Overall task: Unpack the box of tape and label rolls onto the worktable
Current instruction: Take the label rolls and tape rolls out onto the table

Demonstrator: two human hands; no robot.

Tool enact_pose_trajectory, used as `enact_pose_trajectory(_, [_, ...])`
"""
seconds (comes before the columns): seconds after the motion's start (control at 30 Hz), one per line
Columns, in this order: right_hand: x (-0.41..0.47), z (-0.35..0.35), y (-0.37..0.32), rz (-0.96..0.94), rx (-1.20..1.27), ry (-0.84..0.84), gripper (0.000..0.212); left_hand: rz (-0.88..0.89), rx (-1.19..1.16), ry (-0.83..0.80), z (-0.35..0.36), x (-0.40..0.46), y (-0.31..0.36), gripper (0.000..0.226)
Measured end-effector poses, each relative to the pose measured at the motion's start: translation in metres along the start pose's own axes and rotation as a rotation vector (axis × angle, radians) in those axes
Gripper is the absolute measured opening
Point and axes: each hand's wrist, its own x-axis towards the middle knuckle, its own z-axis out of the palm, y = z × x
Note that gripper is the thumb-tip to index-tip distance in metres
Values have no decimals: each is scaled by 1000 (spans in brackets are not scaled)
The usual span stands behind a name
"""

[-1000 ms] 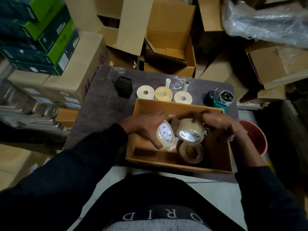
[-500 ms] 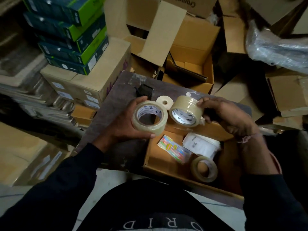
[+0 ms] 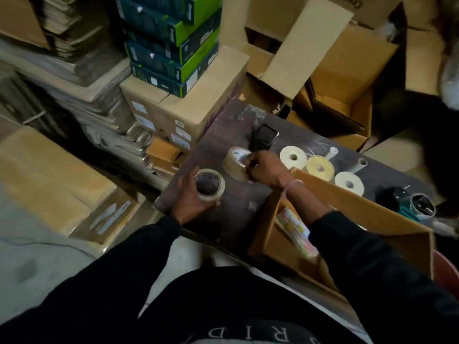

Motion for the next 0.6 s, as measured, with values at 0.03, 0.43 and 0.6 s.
enact_pose_trajectory(0.03, [12, 14, -1, 18, -93, -26, 21, -28, -3, -12, 2, 0, -8, 132])
enact_pose_trajectory(0.43, [92, 102, 2, 91, -121, -93, 39, -60, -56, -149, 12, 18, -59, 135])
enact_pose_trajectory(0.6, [98, 117, 0, 56, -125, -73, 53, -68, -63, -182, 8, 21, -59, 134])
